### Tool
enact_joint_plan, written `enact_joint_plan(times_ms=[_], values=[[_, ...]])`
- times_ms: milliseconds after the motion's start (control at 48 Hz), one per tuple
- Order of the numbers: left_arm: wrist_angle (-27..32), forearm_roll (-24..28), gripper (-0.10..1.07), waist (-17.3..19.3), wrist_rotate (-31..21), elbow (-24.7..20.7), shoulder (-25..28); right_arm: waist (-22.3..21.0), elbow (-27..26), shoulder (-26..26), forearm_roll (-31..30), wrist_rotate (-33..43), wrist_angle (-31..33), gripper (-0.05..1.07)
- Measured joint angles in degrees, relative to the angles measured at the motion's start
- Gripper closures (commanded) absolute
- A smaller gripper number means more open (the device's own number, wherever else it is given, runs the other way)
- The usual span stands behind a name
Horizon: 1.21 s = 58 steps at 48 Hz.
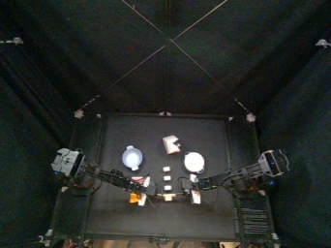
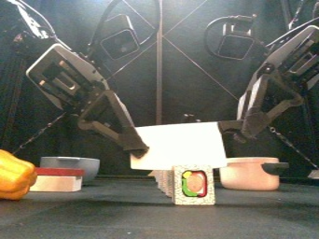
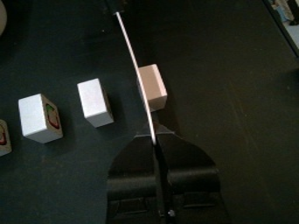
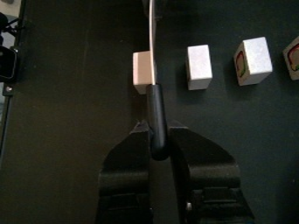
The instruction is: Put cleaver back in holder
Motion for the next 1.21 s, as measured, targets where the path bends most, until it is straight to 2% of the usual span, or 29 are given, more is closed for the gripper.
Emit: enact_joint_plan(times_ms=[167, 438, 583, 958, 1208], values=[[-1.4, 0.1, 0.70, 0.0, -0.1, 0.4, -0.1, 0.1, 0.0, 0.0, 0.1, 0.0, 0.0, 0.63], [-1.8, -1.4, 0.35, -0.7, -0.1, 1.0, -1.4, 0.0, 0.2, 0.0, 0.1, 0.0, 0.3, 0.63], [-1.8, -2.6, 0.25, -1.2, 0.1, 1.2, -1.7, 0.1, 0.3, -0.1, 0.0, 0.0, 0.3, 0.63], [-2.8, -3.3, 0.25, -1.1, -0.1, 3.2, -5.3, 0.1, 0.3, -1.6, 0.0, 0.0, 0.4, 0.63], [-8.6, -5.8, 0.25, -1.1, -0.1, 7.5, -10.9, -0.4, -1.7, -5.3, 1.3, 0.1, 2.9, 0.63]])
